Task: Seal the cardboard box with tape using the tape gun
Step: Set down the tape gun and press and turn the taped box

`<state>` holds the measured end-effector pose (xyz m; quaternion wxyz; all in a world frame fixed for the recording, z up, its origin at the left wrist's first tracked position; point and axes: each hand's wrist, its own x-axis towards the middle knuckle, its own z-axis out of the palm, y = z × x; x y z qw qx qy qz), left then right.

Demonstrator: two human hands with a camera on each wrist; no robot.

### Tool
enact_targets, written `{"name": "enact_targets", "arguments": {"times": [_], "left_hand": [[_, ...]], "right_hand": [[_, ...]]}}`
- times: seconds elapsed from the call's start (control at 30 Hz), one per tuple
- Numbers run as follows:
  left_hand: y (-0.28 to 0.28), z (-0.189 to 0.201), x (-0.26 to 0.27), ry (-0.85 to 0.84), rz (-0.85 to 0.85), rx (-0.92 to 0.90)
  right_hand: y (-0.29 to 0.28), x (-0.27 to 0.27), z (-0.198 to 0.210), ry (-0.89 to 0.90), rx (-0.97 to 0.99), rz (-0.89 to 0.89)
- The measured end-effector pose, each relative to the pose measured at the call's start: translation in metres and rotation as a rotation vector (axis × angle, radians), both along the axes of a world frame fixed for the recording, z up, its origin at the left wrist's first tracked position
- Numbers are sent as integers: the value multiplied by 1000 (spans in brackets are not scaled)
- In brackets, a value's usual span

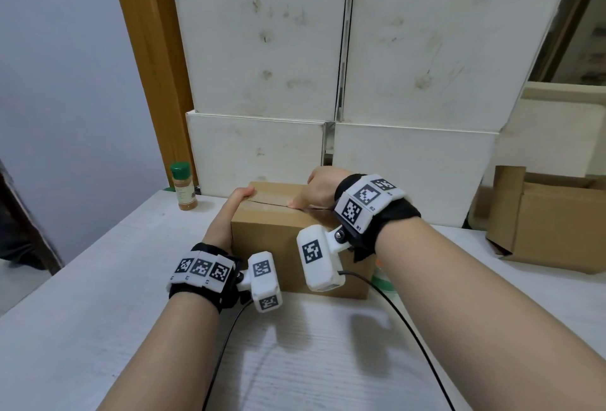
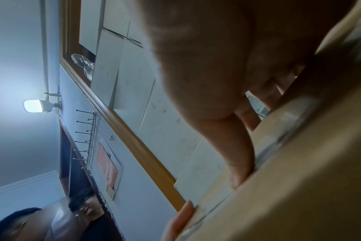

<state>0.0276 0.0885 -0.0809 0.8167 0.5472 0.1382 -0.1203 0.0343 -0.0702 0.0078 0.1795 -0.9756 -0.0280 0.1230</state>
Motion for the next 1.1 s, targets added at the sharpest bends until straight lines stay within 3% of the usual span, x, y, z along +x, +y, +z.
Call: {"name": "enact_targets", "arguments": {"times": [0.67, 1.03, 1.1], "left_hand": [[-4, 1, -6, -91, 45, 29], [-6, 2, -8, -52, 20, 25], [-6, 3, -8, -56, 33, 25]], "right_hand": [[-73, -13, -11, 43, 146, -171], [-106, -20, -29, 197, 681, -231], [-111, -21, -33, 228, 849, -242]]}}
